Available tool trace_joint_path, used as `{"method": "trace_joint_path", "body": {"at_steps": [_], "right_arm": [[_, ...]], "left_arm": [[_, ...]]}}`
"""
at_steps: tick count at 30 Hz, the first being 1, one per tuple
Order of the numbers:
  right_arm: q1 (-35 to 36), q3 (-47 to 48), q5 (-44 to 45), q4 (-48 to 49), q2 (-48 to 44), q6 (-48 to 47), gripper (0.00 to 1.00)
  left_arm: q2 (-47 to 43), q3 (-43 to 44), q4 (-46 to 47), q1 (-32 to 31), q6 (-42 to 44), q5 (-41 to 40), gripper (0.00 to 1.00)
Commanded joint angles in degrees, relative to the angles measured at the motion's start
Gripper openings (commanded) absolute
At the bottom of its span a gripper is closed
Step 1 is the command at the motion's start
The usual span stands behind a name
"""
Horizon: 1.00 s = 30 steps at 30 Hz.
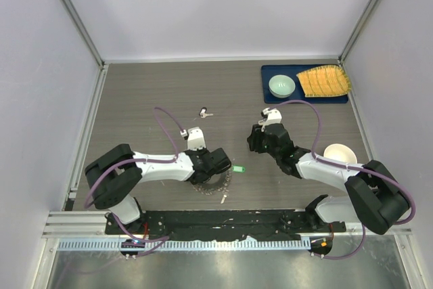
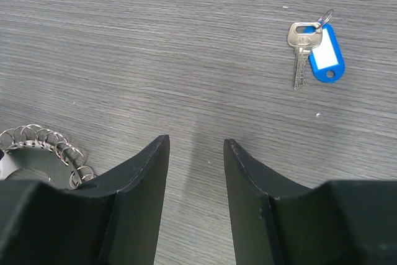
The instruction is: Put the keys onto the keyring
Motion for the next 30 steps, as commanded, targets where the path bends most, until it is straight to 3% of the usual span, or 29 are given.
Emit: {"method": "trace_joint_path", "body": {"at_steps": [1, 8, 12, 19, 30], "right_arm": [[-0.2, 0.3, -1.3, 2.2, -1.4, -1.0, 0.47], [-0.2, 0.4, -5.5, 0.4, -3.4, -2.1, 0.47], [-0.2, 0.0, -6.7, -0.2, -4.7, -2.7, 0.47], [-0.2, -1.0, -6.4, -1.9, -7.0, -2.8, 0.47], [-0.1, -1.9, -5.1, -3.0, -7.9, -3.2, 0.47]], "left_arm": [[-2.9, -0.1, 2.3, 0.4, 7.1, -1.8, 0.0], [-4.7, 4.7, -2.8, 0.5, 26.6, 8.3, 0.0], [-3.8, 8.9, -8.7, 1.2, 32.8, 14.2, 0.0], [2.4, 19.1, -19.2, 4.5, 41.6, 22.4, 0.0], [14.0, 27.5, -18.2, 9.3, 50.3, 31.2, 0.0]]}}
